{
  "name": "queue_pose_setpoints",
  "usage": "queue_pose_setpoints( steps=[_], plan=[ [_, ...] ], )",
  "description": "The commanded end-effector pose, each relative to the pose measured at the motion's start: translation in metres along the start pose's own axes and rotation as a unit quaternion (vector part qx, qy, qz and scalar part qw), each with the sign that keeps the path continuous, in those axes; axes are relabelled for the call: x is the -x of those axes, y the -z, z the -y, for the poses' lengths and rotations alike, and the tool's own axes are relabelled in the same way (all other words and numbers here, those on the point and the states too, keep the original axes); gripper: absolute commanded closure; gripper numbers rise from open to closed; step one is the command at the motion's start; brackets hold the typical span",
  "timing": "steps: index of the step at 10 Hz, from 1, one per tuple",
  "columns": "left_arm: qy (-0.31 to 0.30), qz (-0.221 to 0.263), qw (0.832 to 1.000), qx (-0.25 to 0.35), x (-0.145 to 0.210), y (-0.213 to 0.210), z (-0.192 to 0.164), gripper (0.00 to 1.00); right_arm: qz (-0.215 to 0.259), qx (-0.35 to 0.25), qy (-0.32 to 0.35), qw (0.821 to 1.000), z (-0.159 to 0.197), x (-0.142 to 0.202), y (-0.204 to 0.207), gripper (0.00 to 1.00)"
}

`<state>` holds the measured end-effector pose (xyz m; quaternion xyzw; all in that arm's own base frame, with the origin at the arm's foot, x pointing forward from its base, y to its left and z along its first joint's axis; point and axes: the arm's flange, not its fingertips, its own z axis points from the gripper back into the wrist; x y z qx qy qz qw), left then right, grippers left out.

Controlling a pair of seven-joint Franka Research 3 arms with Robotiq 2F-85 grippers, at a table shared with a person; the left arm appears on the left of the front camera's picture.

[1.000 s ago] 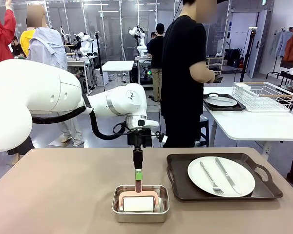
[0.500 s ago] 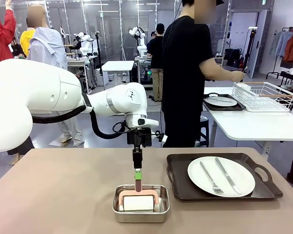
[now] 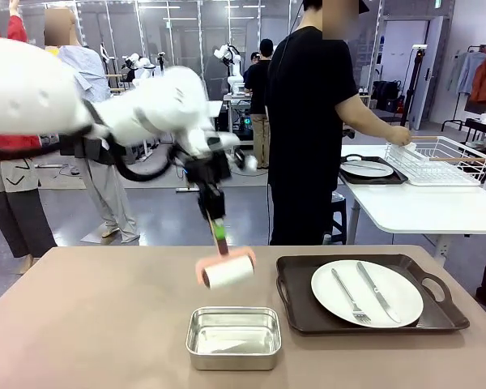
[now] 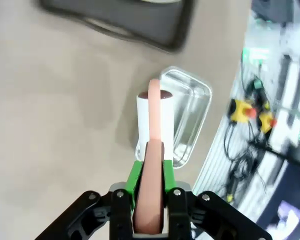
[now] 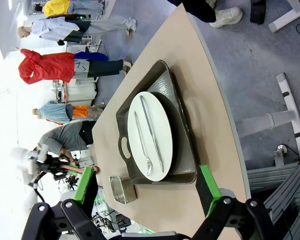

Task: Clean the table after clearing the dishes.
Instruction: When the left (or right) Handle tray is removed, use the left hand (or right hand) to clean the left (or right) side of the table with the Lint Roller.

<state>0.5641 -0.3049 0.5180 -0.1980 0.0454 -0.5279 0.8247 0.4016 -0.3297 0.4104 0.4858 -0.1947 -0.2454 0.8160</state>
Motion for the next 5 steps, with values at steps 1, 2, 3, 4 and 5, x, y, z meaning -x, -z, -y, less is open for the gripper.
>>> queue_pose_setpoints(
  steps=[1,2,3,4,5],
  plan=[
    [-0.165,0.128,0.973,-0.103,0.093,-0.025,0.016,0.85,0.001,-0.002,-0.001,1.000,-0.002,0.000,-0.001,0.00],
    [-0.246,0.187,0.946,-0.102,0.132,-0.038,0.004,0.85,0.001,-0.002,-0.001,1.000,-0.002,0.000,-0.001,0.00],
    [-0.318,0.236,0.913,-0.100,0.164,-0.038,-0.009,0.85,0.001,-0.002,-0.001,1.000,-0.002,0.000,-0.001,0.00],
    [-0.379,0.266,0.883,-0.081,0.184,-0.026,-0.022,0.85,0.001,-0.002,-0.001,1.000,-0.002,0.000,-0.001,0.00],
    [-0.418,0.299,0.855,-0.068,0.197,-0.012,-0.033,0.85,0.001,-0.002,-0.001,1.000,-0.002,0.000,-0.001,0.00]
  ],
)
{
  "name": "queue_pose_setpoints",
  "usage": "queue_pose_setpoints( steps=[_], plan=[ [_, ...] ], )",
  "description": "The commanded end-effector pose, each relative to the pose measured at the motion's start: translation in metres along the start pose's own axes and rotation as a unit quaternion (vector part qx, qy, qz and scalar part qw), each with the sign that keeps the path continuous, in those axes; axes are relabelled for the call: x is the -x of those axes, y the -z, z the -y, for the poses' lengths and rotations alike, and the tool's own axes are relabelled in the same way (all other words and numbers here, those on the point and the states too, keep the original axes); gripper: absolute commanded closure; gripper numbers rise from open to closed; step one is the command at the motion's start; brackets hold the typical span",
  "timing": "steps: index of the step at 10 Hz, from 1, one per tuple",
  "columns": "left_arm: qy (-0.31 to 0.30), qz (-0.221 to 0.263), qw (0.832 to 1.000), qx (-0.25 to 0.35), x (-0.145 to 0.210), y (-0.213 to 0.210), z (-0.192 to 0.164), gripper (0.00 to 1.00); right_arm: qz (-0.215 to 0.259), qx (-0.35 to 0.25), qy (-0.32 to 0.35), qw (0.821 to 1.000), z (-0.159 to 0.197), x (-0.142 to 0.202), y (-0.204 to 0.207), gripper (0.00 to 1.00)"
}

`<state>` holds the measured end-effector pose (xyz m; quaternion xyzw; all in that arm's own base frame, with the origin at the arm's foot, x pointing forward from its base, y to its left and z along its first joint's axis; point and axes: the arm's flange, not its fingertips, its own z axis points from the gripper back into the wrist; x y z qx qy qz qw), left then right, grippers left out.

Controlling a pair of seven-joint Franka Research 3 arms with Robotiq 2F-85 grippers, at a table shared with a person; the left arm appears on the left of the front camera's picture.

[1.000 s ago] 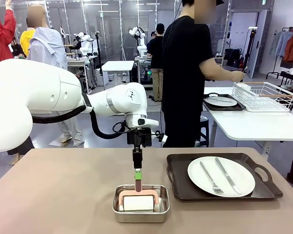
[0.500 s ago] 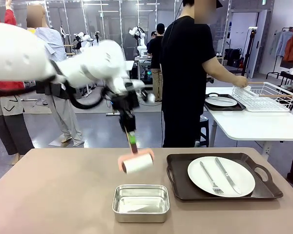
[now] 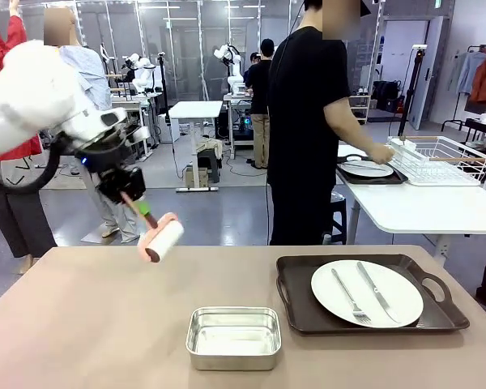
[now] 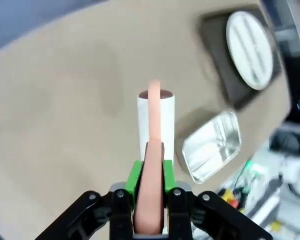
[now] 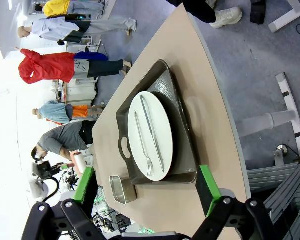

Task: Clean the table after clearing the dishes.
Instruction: When the left (or right) Handle tray is removed, use the left hand (or right hand) to clean the left (or right) side of the table with the Lint Roller.

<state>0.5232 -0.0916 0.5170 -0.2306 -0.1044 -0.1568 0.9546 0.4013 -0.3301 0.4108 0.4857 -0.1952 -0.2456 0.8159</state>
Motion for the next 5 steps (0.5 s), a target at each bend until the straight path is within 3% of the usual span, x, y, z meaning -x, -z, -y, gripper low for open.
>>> queue_pose_setpoints(
  steps=[1,2,3,5],
  plan=[
    [-0.102,0.088,0.991,0.017,0.017,0.043,0.009,0.85,0.001,-0.002,-0.001,1.000,-0.002,0.000,0.000,0.00],
    [-0.103,0.090,0.990,0.029,0.018,0.051,0.009,0.85,0.001,-0.002,-0.001,1.000,-0.002,0.000,0.000,0.00],
    [-0.069,0.030,0.997,0.006,0.015,0.022,-0.017,0.85,0.001,-0.002,-0.001,1.000,-0.002,0.000,0.000,0.00],
    [-0.069,0.030,0.997,0.006,0.015,0.022,-0.017,0.85,0.001,-0.002,-0.001,1.000,-0.002,0.000,0.000,0.00]
  ],
)
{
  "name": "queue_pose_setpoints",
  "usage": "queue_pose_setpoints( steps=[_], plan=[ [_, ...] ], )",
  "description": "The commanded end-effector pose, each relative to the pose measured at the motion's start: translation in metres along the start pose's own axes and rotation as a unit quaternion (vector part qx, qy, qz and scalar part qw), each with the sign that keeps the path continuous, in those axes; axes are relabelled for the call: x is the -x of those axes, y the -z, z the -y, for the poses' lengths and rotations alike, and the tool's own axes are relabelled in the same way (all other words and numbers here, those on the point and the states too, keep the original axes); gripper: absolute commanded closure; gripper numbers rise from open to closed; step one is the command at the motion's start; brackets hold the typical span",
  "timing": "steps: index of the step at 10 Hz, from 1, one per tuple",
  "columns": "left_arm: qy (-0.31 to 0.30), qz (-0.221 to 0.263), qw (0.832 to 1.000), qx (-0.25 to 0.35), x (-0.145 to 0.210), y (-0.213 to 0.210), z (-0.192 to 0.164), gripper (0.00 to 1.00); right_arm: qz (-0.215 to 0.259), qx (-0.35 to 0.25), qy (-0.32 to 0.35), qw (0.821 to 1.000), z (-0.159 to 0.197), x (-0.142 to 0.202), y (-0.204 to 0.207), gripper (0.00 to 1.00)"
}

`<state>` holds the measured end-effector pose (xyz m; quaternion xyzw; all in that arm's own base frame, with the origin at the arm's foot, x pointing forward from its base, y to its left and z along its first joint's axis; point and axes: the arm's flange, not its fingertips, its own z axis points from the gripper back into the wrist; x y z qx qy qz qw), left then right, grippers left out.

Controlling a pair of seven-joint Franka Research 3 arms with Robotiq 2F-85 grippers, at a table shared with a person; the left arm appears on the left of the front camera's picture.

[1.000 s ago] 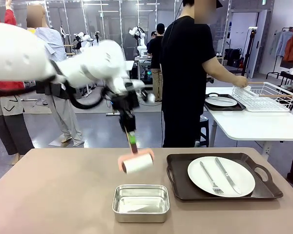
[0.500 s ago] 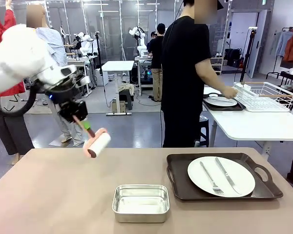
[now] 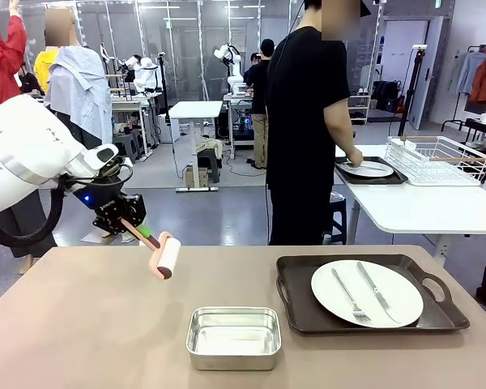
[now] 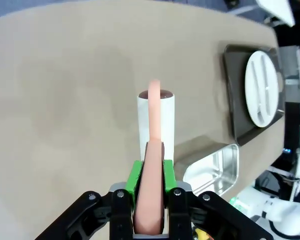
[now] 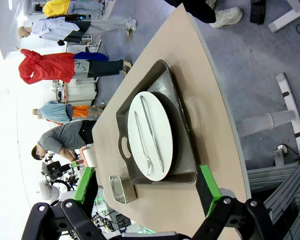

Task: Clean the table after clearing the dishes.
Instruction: When the left (or right) Handle tray is removed, use the left hand (or right hand) to clean the left (or right) side of the table with the Lint Roller.

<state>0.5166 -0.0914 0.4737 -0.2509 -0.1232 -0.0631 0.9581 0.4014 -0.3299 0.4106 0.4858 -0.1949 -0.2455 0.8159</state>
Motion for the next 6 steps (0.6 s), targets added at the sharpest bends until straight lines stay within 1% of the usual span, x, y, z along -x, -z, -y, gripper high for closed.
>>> queue_pose_setpoints(
  steps=[1,3,4,5,6],
  plan=[
    [0.019,-0.012,1.000,0.000,-0.005,-0.014,-0.001,0.85,0.001,-0.002,-0.001,1.000,-0.002,0.000,0.000,0.00],
    [0.019,-0.012,1.000,0.000,-0.005,-0.014,-0.001,0.85,0.001,-0.002,-0.001,1.000,-0.002,0.000,0.000,0.00],
    [0.009,-0.004,1.000,-0.004,-0.004,-0.008,0.001,0.78,0.001,-0.002,-0.001,1.000,-0.002,0.000,0.000,0.00],
    [-0.003,-0.038,0.999,0.013,-0.008,0.007,-0.005,0.78,0.001,-0.002,-0.001,1.000,-0.002,0.000,0.000,0.00],
    [-0.013,-0.025,0.999,0.026,-0.009,0.016,-0.009,0.78,0.001,-0.002,-0.001,1.000,-0.002,0.000,0.000,0.00]
  ],
)
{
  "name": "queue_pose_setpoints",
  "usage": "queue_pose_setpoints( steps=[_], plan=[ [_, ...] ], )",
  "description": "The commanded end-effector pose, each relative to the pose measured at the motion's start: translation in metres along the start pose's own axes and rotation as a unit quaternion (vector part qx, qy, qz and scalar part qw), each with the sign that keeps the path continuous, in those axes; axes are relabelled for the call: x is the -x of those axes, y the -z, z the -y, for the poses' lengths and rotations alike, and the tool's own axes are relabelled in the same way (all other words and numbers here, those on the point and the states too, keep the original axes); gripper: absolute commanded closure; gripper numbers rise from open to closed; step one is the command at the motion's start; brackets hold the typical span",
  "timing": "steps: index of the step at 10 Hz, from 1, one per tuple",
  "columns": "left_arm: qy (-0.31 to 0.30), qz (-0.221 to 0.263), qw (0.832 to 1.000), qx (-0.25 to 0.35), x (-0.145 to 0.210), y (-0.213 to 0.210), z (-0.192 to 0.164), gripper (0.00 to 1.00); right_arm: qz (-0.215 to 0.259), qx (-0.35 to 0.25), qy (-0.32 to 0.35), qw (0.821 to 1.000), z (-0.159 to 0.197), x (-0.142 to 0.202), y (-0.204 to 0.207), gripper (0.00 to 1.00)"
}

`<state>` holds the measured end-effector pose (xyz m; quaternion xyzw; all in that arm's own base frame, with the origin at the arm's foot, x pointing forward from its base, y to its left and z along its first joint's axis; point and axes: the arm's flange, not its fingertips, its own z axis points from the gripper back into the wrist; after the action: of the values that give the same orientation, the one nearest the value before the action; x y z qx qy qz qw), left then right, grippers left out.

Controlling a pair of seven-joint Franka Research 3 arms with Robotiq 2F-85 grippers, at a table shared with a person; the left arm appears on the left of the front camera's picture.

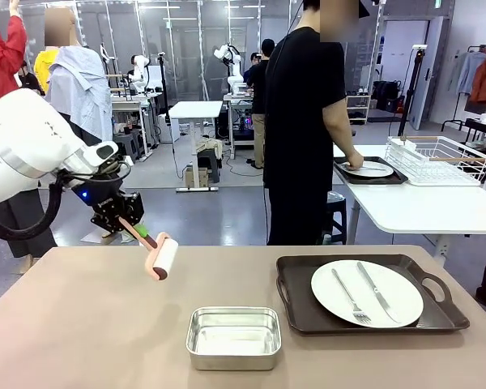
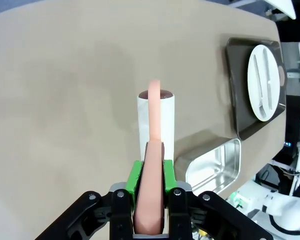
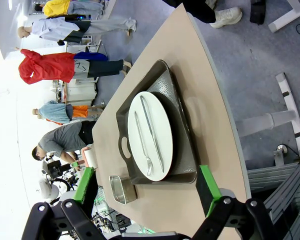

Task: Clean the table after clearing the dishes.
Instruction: When the left (or right) Handle tray is removed, use the left hand (or right hand) to clean the left (or right) side of the table with the Lint Roller.

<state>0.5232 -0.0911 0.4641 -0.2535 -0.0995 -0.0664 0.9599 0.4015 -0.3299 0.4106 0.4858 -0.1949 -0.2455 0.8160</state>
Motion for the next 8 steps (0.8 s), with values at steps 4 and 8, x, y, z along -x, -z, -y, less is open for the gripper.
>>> queue_pose_setpoints(
  steps=[4,8],
  plan=[
    [-0.055,0.001,0.998,0.036,-0.010,0.046,-0.034,0.78,0.001,-0.002,-0.001,1.000,-0.002,0.000,-0.001,0.00],
    [-0.068,0.013,0.997,0.026,-0.001,0.074,-0.059,0.78,0.001,-0.002,-0.001,1.000,-0.002,0.000,-0.001,0.00]
  ],
)
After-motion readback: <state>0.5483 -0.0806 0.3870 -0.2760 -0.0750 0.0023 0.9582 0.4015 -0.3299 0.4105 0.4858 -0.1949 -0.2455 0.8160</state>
